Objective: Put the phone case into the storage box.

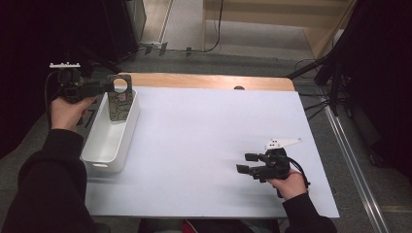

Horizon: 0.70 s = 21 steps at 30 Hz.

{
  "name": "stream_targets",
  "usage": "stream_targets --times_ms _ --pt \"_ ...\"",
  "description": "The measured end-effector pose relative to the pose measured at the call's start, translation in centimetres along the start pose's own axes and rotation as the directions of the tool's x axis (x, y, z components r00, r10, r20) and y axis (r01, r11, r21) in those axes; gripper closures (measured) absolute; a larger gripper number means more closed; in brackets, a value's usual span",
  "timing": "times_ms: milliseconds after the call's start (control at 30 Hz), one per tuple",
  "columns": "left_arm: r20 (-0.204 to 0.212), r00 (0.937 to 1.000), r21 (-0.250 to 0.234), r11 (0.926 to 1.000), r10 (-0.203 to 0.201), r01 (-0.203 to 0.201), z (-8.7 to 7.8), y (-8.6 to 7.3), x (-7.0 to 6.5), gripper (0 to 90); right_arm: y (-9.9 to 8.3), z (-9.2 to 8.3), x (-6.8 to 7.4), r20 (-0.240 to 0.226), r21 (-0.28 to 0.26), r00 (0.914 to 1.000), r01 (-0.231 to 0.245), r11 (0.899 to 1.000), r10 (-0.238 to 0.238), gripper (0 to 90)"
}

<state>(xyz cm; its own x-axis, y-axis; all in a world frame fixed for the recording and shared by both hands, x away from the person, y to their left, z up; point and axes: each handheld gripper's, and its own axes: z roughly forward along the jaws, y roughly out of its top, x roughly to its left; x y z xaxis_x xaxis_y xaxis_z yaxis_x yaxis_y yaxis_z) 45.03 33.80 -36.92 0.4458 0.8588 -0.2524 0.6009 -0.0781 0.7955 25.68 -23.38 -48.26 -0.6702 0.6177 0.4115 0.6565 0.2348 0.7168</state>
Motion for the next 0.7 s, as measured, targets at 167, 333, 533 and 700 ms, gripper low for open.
stream_targets --times_ms 167,333,533,700 --pt "0.023 0.9997 -0.010 0.9999 0.002 -0.002 -0.7 0.1 -0.6 26.4 0.1 0.1 -0.1 0.000 -0.001 1.0000 0.000 1.000 0.000 29.9" --pt "0.041 0.9991 0.000 0.9999 0.014 -0.014 -0.9 0.1 -1.5 26.4 0.2 0.2 0.0 0.001 0.007 1.0000 0.001 1.000 -0.001 29.9" --pt "0.071 0.9967 0.009 0.9992 0.039 -0.039 -0.8 0.2 -2.9 26.4 0.2 0.1 0.0 0.000 0.004 1.0000 0.004 1.000 -0.004 29.9" --pt "0.101 0.9936 0.017 0.9984 0.051 -0.053 -0.6 0.1 -4.1 26.4 0.2 0.1 0.0 0.001 0.004 1.0000 0.002 1.000 -0.002 29.9"
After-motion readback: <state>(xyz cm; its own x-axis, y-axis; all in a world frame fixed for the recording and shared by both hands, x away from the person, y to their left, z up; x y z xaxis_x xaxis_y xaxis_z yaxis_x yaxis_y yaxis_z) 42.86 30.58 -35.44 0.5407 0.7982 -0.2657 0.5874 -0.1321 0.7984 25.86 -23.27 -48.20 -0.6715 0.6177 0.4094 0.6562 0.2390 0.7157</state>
